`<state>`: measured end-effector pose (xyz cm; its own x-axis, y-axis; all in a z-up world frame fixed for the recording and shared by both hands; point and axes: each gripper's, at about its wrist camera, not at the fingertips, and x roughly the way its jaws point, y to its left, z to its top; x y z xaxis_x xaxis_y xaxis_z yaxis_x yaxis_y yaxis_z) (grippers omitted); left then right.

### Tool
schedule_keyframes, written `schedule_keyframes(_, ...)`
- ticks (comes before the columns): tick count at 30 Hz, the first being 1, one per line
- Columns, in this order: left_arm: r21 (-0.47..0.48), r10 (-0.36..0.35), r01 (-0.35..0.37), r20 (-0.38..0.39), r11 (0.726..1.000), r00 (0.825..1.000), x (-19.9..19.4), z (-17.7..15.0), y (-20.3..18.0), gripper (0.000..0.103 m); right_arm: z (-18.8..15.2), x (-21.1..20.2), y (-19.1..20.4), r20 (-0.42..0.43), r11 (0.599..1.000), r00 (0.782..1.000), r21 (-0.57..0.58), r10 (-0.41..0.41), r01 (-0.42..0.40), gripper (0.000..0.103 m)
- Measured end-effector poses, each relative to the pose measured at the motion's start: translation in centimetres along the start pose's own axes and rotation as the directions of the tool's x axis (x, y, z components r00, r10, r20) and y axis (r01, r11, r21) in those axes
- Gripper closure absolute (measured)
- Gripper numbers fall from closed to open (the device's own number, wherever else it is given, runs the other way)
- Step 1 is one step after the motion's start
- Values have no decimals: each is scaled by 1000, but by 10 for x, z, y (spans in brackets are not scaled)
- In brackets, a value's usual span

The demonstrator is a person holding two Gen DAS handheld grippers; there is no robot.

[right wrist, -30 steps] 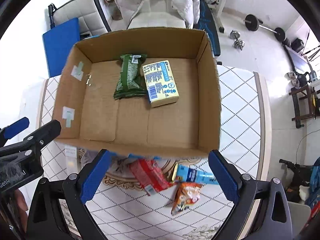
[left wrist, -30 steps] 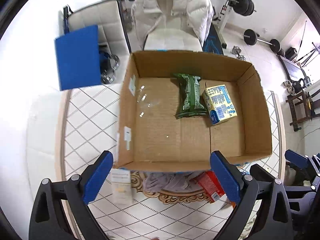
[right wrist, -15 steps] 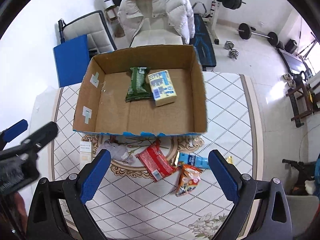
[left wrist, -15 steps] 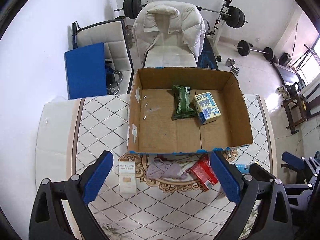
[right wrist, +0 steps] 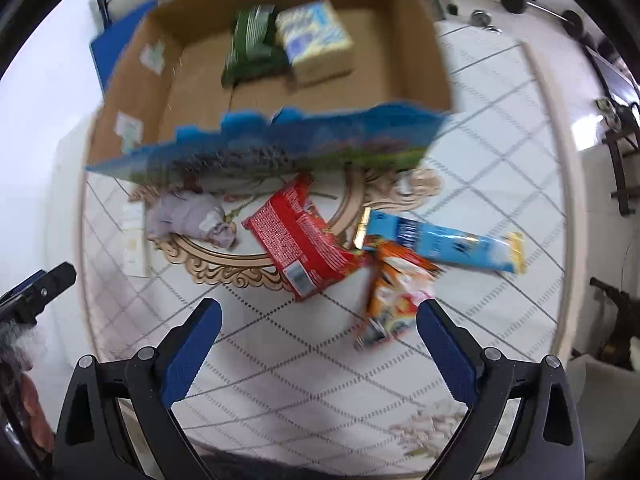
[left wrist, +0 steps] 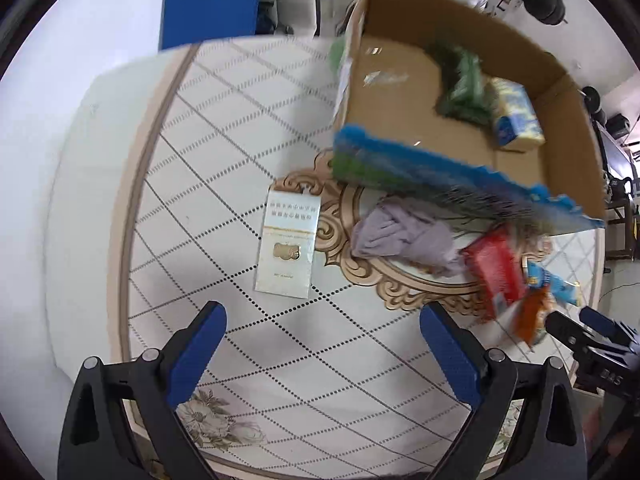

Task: Organize soft objects
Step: 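Grasp the lavender cloth with the left tool while the right tool grasps the red snack bag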

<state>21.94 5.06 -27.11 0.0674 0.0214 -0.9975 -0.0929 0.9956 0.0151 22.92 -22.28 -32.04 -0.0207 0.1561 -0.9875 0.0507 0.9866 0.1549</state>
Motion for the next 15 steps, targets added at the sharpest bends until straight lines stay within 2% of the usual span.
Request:
schedule_keyframes(1,-6,16,-16,-18,1000,1000,10,1,1,4,5,13,6,-15,1000,1000,-10,-9,9,3)
schedule_keyframes(5,-43,1,-4,-67,999,998,33,4,2,4,22,52,20,-69,999,997,-38,-34,31,4)
schedule_keyframes(7,-67,-41,35,-104,997,994,46,8,1,4,27,66,25,-89,997,994,-53,-57,53,4)
schedule_keyframes(9,-117,-106,90,-132,989,986,56,11,1,4,29,76,27,-101,996,992,-56,-73,67,9)
schedule_keyframes(11,-194,-182,150,-155,969,971,65,13,-2,4,31,84,25,-116,994,988,-48,-99,94,13)
schedule_keyframes(13,-272,-252,201,-167,941,953,73,14,-6,4,30,88,20,-126,995,987,-22,-103,101,26)
schedule_keyframes(15,-346,-299,228,-169,910,939,82,14,-12,4,29,87,10,-138,997,989,49,-58,65,34)
